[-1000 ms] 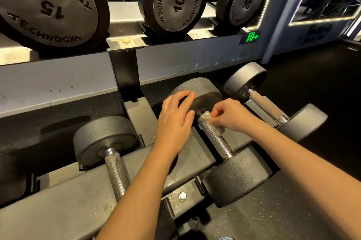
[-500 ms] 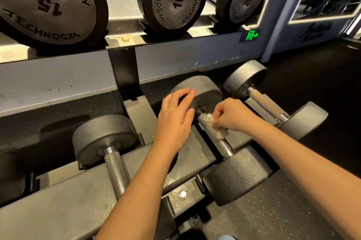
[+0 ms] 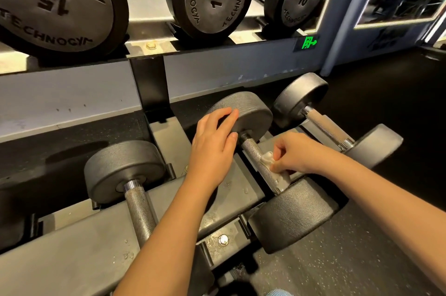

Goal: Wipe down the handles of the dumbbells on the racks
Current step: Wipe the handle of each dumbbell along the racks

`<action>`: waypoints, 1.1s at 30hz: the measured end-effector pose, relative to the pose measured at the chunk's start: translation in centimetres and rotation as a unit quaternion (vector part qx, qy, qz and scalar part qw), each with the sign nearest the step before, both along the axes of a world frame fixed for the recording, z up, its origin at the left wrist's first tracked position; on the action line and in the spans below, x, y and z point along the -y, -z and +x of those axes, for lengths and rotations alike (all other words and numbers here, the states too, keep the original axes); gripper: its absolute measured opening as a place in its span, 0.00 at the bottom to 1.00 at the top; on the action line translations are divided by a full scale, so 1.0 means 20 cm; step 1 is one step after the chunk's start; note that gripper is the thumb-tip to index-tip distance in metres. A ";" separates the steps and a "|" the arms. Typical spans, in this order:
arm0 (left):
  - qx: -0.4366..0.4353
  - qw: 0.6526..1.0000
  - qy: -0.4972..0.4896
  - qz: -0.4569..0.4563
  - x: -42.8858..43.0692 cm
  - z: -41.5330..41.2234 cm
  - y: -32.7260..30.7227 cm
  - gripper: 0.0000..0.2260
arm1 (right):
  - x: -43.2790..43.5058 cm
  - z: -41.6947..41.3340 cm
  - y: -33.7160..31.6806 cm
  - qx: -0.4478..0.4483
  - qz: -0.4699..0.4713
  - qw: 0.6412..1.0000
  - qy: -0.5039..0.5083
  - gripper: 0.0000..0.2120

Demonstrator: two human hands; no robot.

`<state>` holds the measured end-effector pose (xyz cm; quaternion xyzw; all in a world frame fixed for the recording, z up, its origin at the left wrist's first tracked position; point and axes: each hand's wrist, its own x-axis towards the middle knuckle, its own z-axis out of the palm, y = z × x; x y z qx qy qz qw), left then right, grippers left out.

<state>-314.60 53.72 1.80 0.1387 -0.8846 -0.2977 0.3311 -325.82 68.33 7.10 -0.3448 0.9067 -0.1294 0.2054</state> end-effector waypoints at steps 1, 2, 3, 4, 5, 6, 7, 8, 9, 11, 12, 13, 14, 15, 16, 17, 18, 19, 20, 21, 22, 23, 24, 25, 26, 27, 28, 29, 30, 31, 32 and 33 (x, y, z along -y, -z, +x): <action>0.000 1.000 0.000 -0.001 0.00 0.00 0.00 0.20 | 0.00 0.01 0.00 0.001 0.004 1.000 0.003 0.05; 0.000 1.000 -0.001 -0.002 0.00 0.00 0.00 0.20 | 0.01 0.01 -0.01 0.000 0.001 1.000 0.011 0.06; 0.000 1.000 -0.002 -0.004 0.00 0.00 0.00 0.20 | 0.03 0.01 -0.01 -0.005 -0.013 1.000 0.021 0.06; 0.001 1.000 -0.003 -0.004 0.00 0.00 0.00 0.20 | 0.06 0.00 0.00 -0.013 -0.036 0.999 0.035 0.05; 0.003 1.000 -0.002 -0.003 0.00 0.00 -0.01 0.21 | 0.08 0.00 0.00 -0.022 -0.066 0.996 0.050 0.05; 0.006 1.000 -0.001 -0.001 0.00 0.00 -0.01 0.21 | 0.12 0.00 0.01 -0.027 -0.093 0.993 0.063 0.05; 0.008 1.000 0.000 0.001 -0.01 0.01 -0.01 0.21 | 0.14 0.00 0.02 -0.030 -0.116 0.990 0.072 0.05; 0.011 1.000 0.000 0.002 -0.01 0.01 -0.01 0.21 | 0.17 0.00 0.03 -0.033 -0.134 0.988 0.076 0.07; 0.013 1.000 0.000 0.003 -0.01 0.01 -0.01 0.21 | 0.18 0.00 0.03 -0.036 -0.147 0.986 0.076 0.08; 0.016 1.000 0.000 0.006 -0.01 0.01 -0.01 0.22 | 0.19 0.00 0.03 -0.039 -0.153 0.985 0.071 0.09; 0.018 1.000 -0.001 0.007 -0.02 0.01 -0.01 0.22 | 0.18 0.00 0.03 -0.036 -0.145 0.987 0.065 0.08; 0.020 1.000 -0.003 0.007 -0.02 0.02 -0.01 0.22 | 0.16 0.00 0.03 -0.031 -0.132 0.989 0.058 0.06; 0.022 1.000 -0.004 0.006 -0.02 0.02 -0.01 0.22 | 0.14 0.00 0.02 -0.026 -0.114 0.992 0.048 0.05; 0.025 1.000 -0.004 0.004 -0.03 0.02 -0.01 0.22 | 0.11 0.00 0.01 -0.022 -0.095 0.994 0.038 0.06; 0.026 1.000 -0.003 0.002 -0.03 0.02 -0.01 0.23 | 0.08 0.00 0.00 -0.019 -0.081 0.996 0.029 0.06; 0.026 1.000 -0.004 0.001 -0.04 0.02 -0.01 0.23 | 0.05 0.01 0.00 -0.019 -0.076 0.997 0.022 0.05; 0.022 1.000 -0.009 0.004 -0.06 0.03 -0.01 0.23 | 0.02 0.01 0.00 -0.024 -0.078 0.997 0.015 0.04; 0.012 1.000 -0.018 0.007 -0.07 0.04 -0.01 0.22 | -0.01 0.02 0.01 -0.031 -0.089 0.995 0.011 0.03; -0.003 1.000 -0.029 0.006 -0.09 0.05 0.00 0.20 | -0.04 0.03 0.01 -0.037 -0.105 0.994 0.009 0.02; -0.016 0.999 -0.036 0.000 -0.11 0.07 0.00 0.18 | -0.06 0.04 0.02 -0.039 -0.121 0.992 0.009 0.02; -0.023 0.999 -0.034 -0.011 -0.13 0.08 0.00 0.16 | -0.07 0.04 0.01 -0.040 -0.132 0.990 0.006 0.02; -0.023 0.999 -0.018 -0.024 -0.15 0.09 0.00 0.16 | -0.09 0.05 0.01 -0.039 -0.137 0.990 0.000 0.02; -0.017 0.999 0.007 -0.035 -0.18 0.10 -0.01 0.16 | -0.09 0.06 0.00 -0.034 -0.137 0.990 -0.007 0.02; -0.003 0.998 0.036 -0.041 -0.20 0.10 -0.01 0.17 | -0.10 0.07 -0.01 -0.029 -0.136 0.990 -0.016 0.02; 0.019 0.997 0.061 -0.048 -0.22 0.09 -0.02 0.18 | -0.10 0.07 -0.02 -0.030 -0.134 0.990 -0.025 0.01; 0.043 0.994 0.078 -0.057 -0.24 0.08 -0.02 0.19 | -0.09 0.08 -0.02 -0.036 -0.136 0.990 -0.032 0.02; 0.068 0.992 0.084 -0.064 -0.25 0.06 -0.02 0.19 | -0.09 0.08 -0.02 -0.041 -0.143 0.988 -0.034 0.03; 0.087 0.991 0.079 -0.067 -0.25 0.05 -0.02 0.18 | -0.09 0.09 -0.02 -0.038 -0.156 0.987 -0.028 0.04; 0.097 0.991 0.066 -0.067 -0.25 0.03 -0.02 0.15 | -0.09 0.09 -0.02 -0.028 -0.172 0.985 -0.017 0.05; 0.101 0.992 0.048 -0.064 -0.25 0.02 -0.02 0.13 | -0.10 0.09 -0.01 -0.021 -0.190 0.982 -0.002 0.05; 0.098 0.993 0.026 -0.059 -0.25 0.02 0.00 0.10 | -0.11 0.09 -0.01 -0.022 -0.210 0.977 0.014 0.06; 0.089 0.995 0.001 -0.049 -0.26 0.01 0.01 0.09 | -0.13 0.09 0.00 -0.030 -0.226 0.973 0.027 0.06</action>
